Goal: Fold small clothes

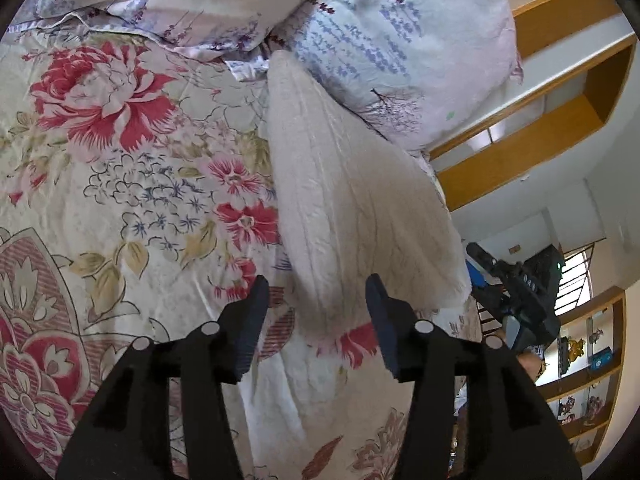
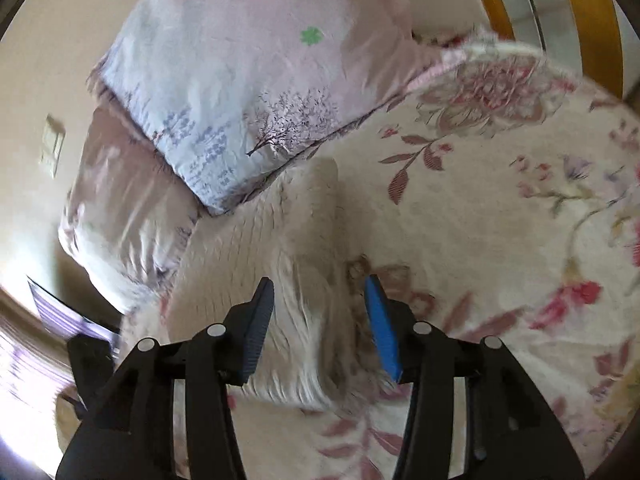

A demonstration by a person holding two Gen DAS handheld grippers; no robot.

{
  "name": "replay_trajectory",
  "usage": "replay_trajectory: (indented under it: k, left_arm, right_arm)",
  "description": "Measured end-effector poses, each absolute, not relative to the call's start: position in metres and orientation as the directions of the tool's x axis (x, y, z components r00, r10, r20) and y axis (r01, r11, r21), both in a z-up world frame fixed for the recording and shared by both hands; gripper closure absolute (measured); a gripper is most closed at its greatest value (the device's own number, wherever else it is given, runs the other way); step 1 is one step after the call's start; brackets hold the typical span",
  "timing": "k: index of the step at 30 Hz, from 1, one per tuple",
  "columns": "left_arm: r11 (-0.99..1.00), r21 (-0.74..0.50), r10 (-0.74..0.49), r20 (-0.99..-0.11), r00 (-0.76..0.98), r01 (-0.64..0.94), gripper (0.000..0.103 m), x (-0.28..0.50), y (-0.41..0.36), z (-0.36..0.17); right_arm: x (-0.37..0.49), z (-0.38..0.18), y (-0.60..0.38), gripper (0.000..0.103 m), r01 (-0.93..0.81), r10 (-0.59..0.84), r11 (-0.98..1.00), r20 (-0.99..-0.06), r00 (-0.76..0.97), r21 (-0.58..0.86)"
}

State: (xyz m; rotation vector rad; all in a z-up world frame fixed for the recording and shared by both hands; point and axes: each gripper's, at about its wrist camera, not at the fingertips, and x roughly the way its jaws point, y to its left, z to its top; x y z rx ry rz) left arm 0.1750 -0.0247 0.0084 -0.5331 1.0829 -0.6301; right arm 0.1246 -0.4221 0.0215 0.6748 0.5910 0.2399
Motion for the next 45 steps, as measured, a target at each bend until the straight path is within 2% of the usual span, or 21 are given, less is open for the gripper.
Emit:
replay_trajectory:
  k: [2,3,4,8,11,13,16,18,19,20,24,26,28,32,34,35,37,41,45]
  left_arm:
    - [0.713,-0.672,-0.696,-0.640,0.325,0.203,0.048,0.176,-0.027,0.008]
    - [0.717,-0.667,-0.691,-0.645,0.326,0.200,0.047,0.177,-0.028,0.007]
    - [0.719,-0.666,-0.689,-0.647,0.327,0.198,0.046,0.178,-0.029,0.007]
    - [0.721,-0.665,-0.686,-0.646,0.334,0.196,0.045,0.179,-0.028,0.005]
    - [0.725,-0.658,-0.682,-0.645,0.344,0.205,0.043,0.182,-0.028,0.005]
    - [0.724,-0.656,-0.684,-0.645,0.340,0.212,0.043,0.183,-0.029,0.003]
    - [0.722,-0.660,-0.687,-0.647,0.331,0.208,0.043,0.187,-0.032,0.000]
    - [0.724,-0.659,-0.685,-0.649,0.331,0.205,0.042,0.191,-0.035,0.000]
    - [0.724,-0.658,-0.685,-0.649,0.332,0.206,0.042,0.192,-0.036,0.001]
    - [0.725,-0.656,-0.683,-0.650,0.333,0.208,0.041,0.195,-0.038,0.002]
    - [0.733,-0.645,-0.676,-0.654,0.339,0.218,0.039,0.198,-0.043,0.004]
    - [0.734,-0.642,-0.676,-0.657,0.335,0.222,0.037,0.198,-0.044,0.004]
    - [0.733,-0.642,-0.677,-0.658,0.329,0.224,0.036,0.198,-0.044,0.003]
    - [0.731,-0.647,-0.679,-0.657,0.328,0.217,0.027,0.200,-0.043,0.003]
    - [0.730,-0.650,-0.680,-0.657,0.327,0.212,0.025,0.203,-0.042,0.005]
    - [0.726,-0.653,-0.684,-0.654,0.324,0.214,0.024,0.205,-0.041,0.006]
    - [0.720,-0.657,-0.691,-0.650,0.316,0.222,0.021,0.212,-0.041,0.010]
    - [0.736,-0.636,-0.675,-0.668,0.313,0.232,0.018,0.228,-0.043,0.015]
    - [0.732,-0.643,-0.680,-0.672,0.292,0.224,0.018,0.242,-0.045,0.014]
  right_arm:
    - [0.135,0.019,-0.416,0.057,-0.030,0.418,0.749,-0.437,0.796,0.662]
    - [0.139,0.018,-0.410,0.066,-0.055,0.436,0.747,-0.427,0.792,0.662]
    - [0.141,0.021,-0.404,0.089,-0.071,0.427,0.766,-0.423,0.799,0.639]
    - [0.136,0.032,-0.405,0.091,-0.015,0.294,0.833,-0.420,0.858,0.552]
    - [0.147,0.014,-0.408,0.091,0.057,0.266,0.846,-0.511,0.817,0.531]
    - [0.147,0.008,-0.405,0.090,0.062,0.253,0.857,-0.523,0.814,0.511]
    - [0.138,0.023,-0.402,0.085,0.071,0.213,0.875,-0.514,0.831,0.479]
    - [0.127,0.038,-0.397,0.075,0.081,0.152,0.899,-0.481,0.864,0.431]
    - [0.122,0.045,-0.394,0.064,0.079,0.126,0.912,-0.457,0.880,0.403]
    - [0.117,0.051,-0.387,0.061,0.056,0.122,0.924,-0.431,0.894,0.379]
    - [0.121,0.055,-0.369,0.061,-0.024,0.172,0.944,-0.428,0.887,0.329]
    - [0.130,0.046,-0.360,0.061,-0.032,0.177,0.954,-0.469,0.865,0.299]
    - [0.146,0.025,-0.352,0.060,-0.019,0.176,0.961,-0.561,0.809,0.275]
    - [0.142,0.026,-0.337,0.058,-0.027,0.107,0.989,-0.567,0.816,0.147]
    - [0.141,0.034,-0.347,0.055,-0.044,0.158,0.977,-0.567,0.808,0.209]
    - [0.139,0.039,-0.360,0.046,-0.051,0.209,0.956,-0.546,0.811,0.289]
    - [0.137,0.042,-0.377,0.037,-0.050,0.261,0.919,-0.507,0.821,0.391]
    - [0.148,0.042,-0.409,0.028,0.011,0.296,0.852,-0.497,0.816,0.524]
    - [0.171,0.030,-0.427,0.027,0.021,0.403,0.761,-0.498,0.768,0.648]
